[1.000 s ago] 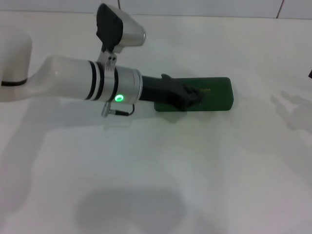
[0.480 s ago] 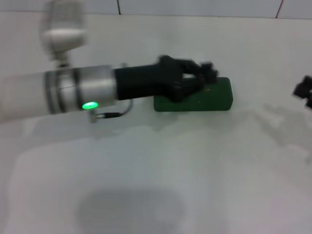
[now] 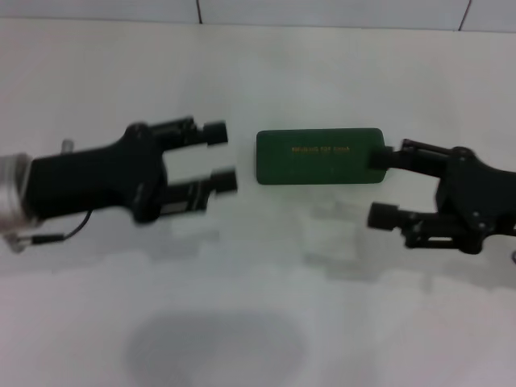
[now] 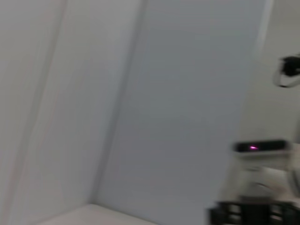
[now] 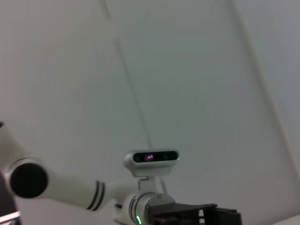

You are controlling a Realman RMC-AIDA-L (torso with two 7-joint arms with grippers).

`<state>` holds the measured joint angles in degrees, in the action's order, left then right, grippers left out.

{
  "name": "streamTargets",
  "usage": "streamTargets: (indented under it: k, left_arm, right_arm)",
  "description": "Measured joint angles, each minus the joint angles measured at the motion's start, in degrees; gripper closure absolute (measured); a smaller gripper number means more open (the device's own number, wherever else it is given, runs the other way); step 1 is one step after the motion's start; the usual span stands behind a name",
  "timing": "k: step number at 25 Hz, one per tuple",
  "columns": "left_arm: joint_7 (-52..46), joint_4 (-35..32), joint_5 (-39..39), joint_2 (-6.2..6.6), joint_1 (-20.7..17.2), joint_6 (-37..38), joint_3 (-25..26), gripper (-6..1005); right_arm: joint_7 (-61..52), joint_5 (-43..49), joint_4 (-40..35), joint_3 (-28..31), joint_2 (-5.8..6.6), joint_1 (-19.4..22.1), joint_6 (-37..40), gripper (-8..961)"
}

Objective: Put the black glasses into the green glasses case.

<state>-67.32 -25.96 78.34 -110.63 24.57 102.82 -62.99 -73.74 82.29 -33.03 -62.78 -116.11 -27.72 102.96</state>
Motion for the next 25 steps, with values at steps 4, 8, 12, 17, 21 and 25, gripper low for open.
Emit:
streamTargets:
  k: [4, 8, 12, 17, 21, 25]
  left_arm:
    - [0.2, -0.4, 3.8, 0.39, 0.0, 6.2, -0.1, 337]
    - [0.2, -0.5, 5.1, 0.19, -0.3, 8.2, 0.1, 243]
    - [0.3, -0.3, 5.3, -0.01, -0.5, 8.2, 0.1, 242]
    - [0.4, -0.2, 5.3, -0.03, -0.6, 8.0, 0.5, 242]
    - [0.4, -0.1, 5.3, 0.04, -0.6, 7.6, 0.6, 243]
    - [0.4, 0.0, 5.3, 0.06, -0.6, 7.5, 1.3, 243]
  right_arm:
    - [-1.6, -0.2, -0.3, -1.0, 0.09, -1.6, -0.2, 142]
    - [-2.4, -0.2, 0.0, -2.3, -0.04, -3.1, -0.1, 102]
    - [-2.9, -0.6, 0.0, -4.1, -0.1, -3.5, -0.4, 62]
    - [-2.9, -1.3, 0.2, -5.9, -0.09, -3.6, -0.6, 62]
    - [-2.8, -1.5, 0.2, -6.6, -0.08, -3.7, -0.6, 62]
    - [-2.6, -1.5, 0.2, -7.2, -0.08, -3.7, -0.6, 62]
